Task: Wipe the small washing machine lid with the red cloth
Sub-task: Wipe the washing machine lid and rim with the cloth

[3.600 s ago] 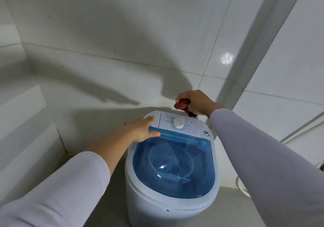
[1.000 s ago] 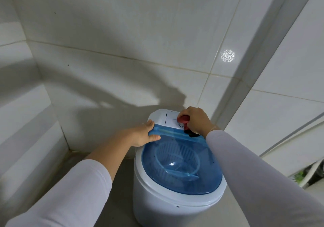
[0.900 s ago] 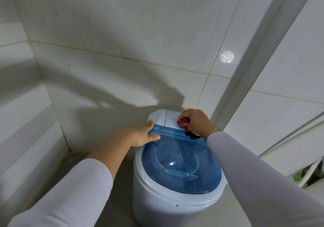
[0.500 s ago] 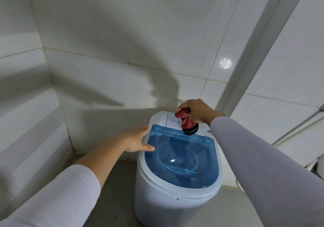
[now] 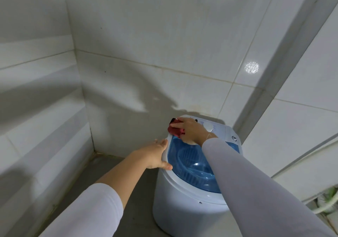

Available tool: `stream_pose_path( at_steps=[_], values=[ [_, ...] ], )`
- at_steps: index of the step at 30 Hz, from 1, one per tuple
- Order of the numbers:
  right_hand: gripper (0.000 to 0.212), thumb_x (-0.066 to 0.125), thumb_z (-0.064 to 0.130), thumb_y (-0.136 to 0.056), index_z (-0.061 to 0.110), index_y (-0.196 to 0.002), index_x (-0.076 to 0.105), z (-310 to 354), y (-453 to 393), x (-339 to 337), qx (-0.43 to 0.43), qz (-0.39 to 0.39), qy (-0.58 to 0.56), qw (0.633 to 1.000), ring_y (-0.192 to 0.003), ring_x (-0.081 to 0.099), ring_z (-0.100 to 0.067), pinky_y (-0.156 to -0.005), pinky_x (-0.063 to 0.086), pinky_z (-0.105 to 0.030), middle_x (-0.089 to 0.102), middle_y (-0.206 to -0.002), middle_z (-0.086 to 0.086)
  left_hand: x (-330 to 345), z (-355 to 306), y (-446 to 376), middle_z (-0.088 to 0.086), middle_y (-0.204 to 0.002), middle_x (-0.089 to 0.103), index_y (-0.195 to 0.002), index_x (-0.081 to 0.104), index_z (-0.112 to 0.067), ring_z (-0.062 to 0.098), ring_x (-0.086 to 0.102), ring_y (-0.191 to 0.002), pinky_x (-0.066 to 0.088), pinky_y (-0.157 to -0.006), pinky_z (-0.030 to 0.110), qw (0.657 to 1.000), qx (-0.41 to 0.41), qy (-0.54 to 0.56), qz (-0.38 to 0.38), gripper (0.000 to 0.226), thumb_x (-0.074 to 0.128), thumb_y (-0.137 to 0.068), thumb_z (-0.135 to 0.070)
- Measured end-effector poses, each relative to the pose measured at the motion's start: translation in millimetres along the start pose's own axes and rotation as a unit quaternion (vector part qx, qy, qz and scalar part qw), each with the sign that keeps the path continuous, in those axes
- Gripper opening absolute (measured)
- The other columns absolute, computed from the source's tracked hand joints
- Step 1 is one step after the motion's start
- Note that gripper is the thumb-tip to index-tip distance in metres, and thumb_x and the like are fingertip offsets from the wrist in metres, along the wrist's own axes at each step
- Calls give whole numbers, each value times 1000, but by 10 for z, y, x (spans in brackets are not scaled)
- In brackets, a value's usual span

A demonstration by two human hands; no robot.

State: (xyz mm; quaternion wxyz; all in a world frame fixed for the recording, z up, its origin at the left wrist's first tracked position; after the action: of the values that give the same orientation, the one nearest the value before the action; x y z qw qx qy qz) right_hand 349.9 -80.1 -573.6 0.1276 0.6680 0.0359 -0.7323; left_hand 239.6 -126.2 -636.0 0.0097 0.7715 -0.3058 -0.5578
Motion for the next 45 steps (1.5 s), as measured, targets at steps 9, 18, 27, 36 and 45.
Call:
stream_pose_path(
  at_steps=[9,18,27,36,45],
  values=[
    [47,33,34,-97,26,-144,28,-64,-95,205,41,-29,25,998,-140,24,-29,-107,32,-52,24,-155,-2,-12,-53,65,3,-162,-7,-152,-8,-18,21,-7,-149,9,-120,43,1000,-19,0,7,98,59,-87,-47],
    [46,39,34,-96,22,-141,35,-115,-70,296,52,-73,-67,994,-143,20,-28,-117,23,-47,31,-152,-5,14,-24,24,0,-162,-6,-152,-10,-16,20,-9,-149,11,-121,48,999,-22,-20,15,100,58,-87,-49],
    [42,44,28,-94,20,-136,43,-137,-86,276,83,-86,-76,990,-132,36,-29,-108,38,-45,43,-142,-5,-36,-126,149,3,-161,-9,-152,-10,-18,23,-6,-149,9,-119,42,999,-37,-21,27,94,56,-90,-44],
    [41,46,25,-94,19,-135,44,-253,16,257,95,-88,-79,988,-127,41,-30,-104,42,-44,48,-137,-6,-41,-127,154,4,-161,-8,-152,-11,-19,23,-8,-149,9,-119,46,998,-48,-37,32,95,55,-90,-46],
    [38,49,22,-93,19,-131,48,-514,263,218,134,-81,-54,986,-120,47,-31,-96,47,-42,52,-130,-11,-38,-177,215,5,-161,-8,-152,-11,-18,24,-9,-148,8,-119,43,997,-59,-37,30,91,53,-92,-43]
  ],
)
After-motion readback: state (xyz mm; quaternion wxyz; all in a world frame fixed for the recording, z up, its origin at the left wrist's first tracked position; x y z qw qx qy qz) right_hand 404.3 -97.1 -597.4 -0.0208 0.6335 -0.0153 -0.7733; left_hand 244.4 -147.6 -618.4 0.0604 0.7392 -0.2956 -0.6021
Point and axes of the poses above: each hand's wrist, its own y-axis away from the middle knuckle, its own x-axis out of the palm, z = x × y, the point moved 8 cm from there along -y, towards the middle knuckle
